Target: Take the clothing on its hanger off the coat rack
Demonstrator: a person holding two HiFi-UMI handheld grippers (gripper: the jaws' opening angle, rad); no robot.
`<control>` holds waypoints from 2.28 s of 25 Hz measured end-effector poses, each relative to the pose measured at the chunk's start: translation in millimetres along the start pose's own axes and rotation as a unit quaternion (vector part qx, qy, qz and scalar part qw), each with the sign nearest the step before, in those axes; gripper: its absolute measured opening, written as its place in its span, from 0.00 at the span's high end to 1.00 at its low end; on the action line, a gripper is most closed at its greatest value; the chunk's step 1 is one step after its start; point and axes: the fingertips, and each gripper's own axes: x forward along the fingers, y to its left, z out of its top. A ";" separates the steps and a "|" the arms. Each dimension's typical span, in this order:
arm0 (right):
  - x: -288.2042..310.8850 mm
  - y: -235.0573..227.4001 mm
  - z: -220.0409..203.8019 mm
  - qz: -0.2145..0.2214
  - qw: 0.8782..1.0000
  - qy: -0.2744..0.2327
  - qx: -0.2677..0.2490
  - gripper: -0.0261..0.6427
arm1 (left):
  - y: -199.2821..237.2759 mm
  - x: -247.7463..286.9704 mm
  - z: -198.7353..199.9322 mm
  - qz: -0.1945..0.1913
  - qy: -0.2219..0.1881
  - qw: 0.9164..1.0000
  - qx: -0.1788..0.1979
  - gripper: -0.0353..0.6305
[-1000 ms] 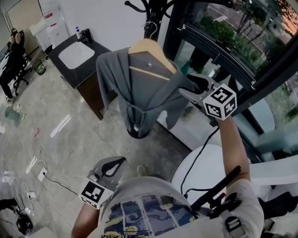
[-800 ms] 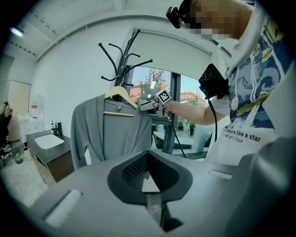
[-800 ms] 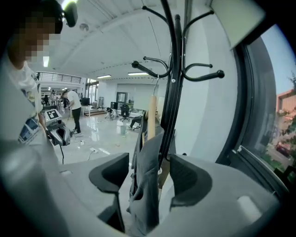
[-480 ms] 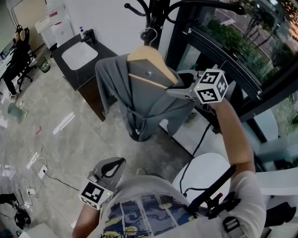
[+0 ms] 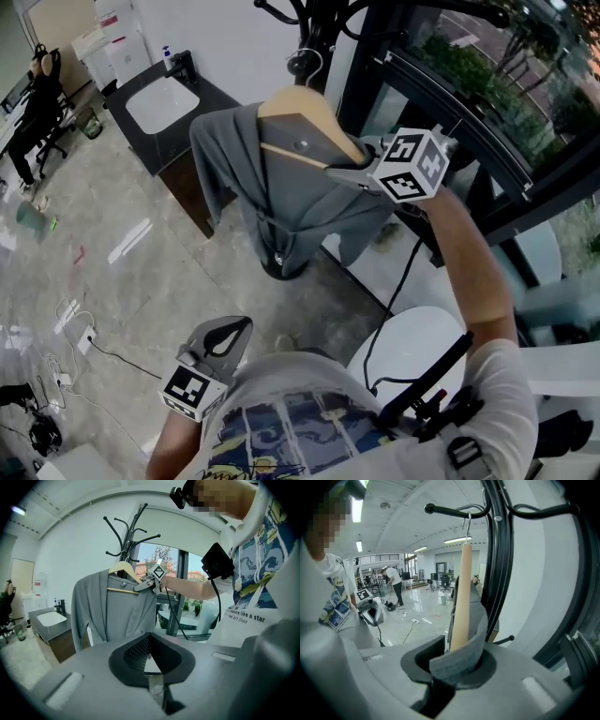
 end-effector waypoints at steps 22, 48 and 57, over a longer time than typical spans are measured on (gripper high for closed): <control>-27.5 -14.5 12.5 -0.124 0.992 -0.003 -0.011 0.96 | 10.0 -45.3 -12.7 -0.004 -0.011 1.000 -0.009 0.94; -72.9 70.5 62.7 -0.173 0.985 -0.025 0.007 0.96 | 11.6 -144.0 -42.4 -0.036 -0.024 0.999 0.001 0.94; -72.0 141.4 56.2 -0.179 0.984 -0.020 0.019 0.96 | -4.7 -182.8 -56.8 -0.063 -0.023 0.998 0.012 0.94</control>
